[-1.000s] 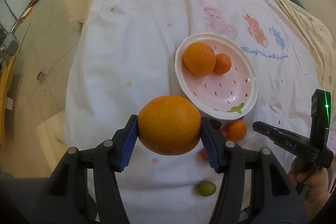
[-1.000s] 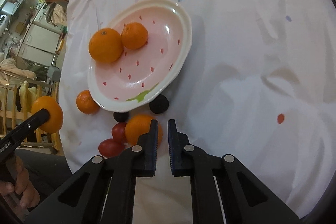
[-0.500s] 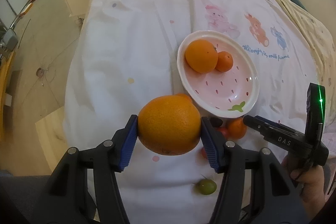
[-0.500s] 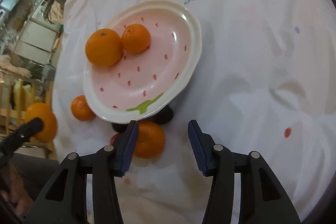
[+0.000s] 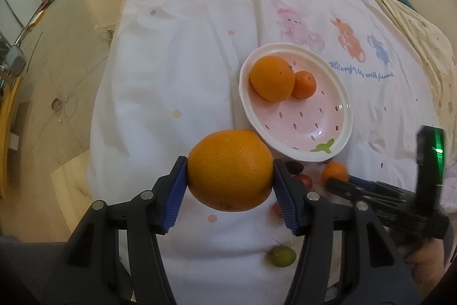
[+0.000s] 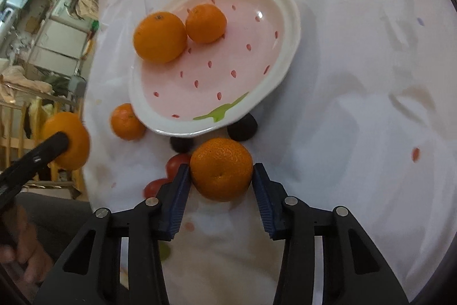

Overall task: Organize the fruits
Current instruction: 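Lift the mandarin with the right tool onto the pink plate and release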

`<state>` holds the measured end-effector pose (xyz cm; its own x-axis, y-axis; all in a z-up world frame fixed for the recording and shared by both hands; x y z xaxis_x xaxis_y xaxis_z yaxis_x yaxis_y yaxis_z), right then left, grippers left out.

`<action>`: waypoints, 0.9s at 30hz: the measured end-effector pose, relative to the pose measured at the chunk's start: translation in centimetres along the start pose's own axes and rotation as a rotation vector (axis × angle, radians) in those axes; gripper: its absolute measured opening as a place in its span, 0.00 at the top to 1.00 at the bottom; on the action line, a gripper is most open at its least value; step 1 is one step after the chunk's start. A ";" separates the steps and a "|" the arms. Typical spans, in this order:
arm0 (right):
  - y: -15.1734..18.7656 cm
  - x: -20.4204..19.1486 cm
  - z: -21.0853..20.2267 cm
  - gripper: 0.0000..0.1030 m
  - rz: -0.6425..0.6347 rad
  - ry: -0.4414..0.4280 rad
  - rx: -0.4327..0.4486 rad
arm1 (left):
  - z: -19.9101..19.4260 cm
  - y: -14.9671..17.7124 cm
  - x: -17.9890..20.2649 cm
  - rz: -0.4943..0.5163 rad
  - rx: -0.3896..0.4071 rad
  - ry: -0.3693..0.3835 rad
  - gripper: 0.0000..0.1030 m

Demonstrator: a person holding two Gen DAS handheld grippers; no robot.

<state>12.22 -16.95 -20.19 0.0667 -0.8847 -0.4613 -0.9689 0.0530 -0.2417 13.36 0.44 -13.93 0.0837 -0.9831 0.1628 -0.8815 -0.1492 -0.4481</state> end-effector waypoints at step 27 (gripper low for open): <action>-13.3 -0.1 -2.3 0.55 -0.103 -0.042 0.183 | 0.9 -6.8 1.8 0.024 0.034 0.015 0.47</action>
<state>24.54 -18.60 -14.99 0.1767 -0.8701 -0.4601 -0.8972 0.0499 -0.4388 19.90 -0.44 -11.42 0.0550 -0.9848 0.1648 -0.8669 -0.1290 -0.4815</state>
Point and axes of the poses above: each gripper's, at about its wrist camera, not at the fingertips, and z roughly the way its jaws point, x to its right, y to its underside, the point moved 9 cm from there along z, roughly the way its jaws point, and after that the axes turned 7 degrees about x, right-handed, at the moved point
